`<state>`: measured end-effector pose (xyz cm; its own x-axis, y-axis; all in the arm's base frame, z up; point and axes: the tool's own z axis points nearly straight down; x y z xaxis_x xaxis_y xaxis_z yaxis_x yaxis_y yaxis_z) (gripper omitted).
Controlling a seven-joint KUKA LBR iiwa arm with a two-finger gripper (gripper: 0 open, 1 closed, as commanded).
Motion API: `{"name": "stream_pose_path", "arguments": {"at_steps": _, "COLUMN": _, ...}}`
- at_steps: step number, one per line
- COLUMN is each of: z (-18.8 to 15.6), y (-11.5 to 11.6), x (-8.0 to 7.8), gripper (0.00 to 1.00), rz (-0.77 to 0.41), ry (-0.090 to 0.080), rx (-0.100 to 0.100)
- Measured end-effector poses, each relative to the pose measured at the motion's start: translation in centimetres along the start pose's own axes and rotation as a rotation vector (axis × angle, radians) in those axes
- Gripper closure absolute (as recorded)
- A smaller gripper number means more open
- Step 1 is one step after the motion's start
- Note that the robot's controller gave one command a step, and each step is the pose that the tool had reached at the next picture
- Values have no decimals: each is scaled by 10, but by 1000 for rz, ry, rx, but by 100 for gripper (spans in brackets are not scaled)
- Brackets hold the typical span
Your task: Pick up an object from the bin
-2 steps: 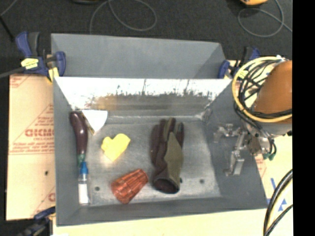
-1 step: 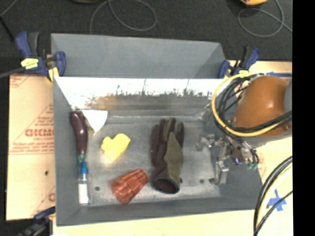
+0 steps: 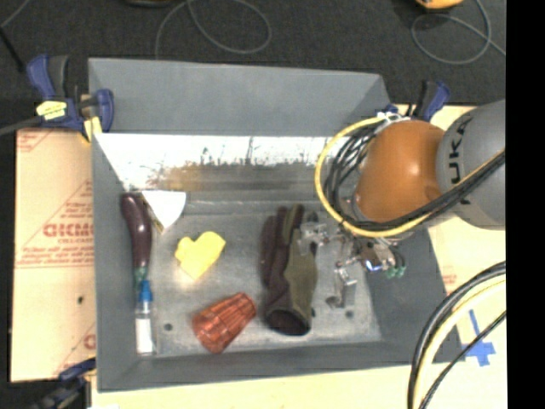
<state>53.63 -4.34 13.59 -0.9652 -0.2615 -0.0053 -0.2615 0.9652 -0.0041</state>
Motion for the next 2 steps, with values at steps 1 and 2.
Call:
{"name": "stream_pose_path", "arguments": {"at_steps": 1, "z": 29, "y": 36, "x": -1, "gripper": 0, "rz": 54, "ry": -2, "rx": -2}}
{"name": "stream_pose_path", "arguments": {"at_steps": 2, "z": 53, "y": 60, "x": 9, "gripper": 0, "rz": -191, "ry": -3, "rx": 1}}
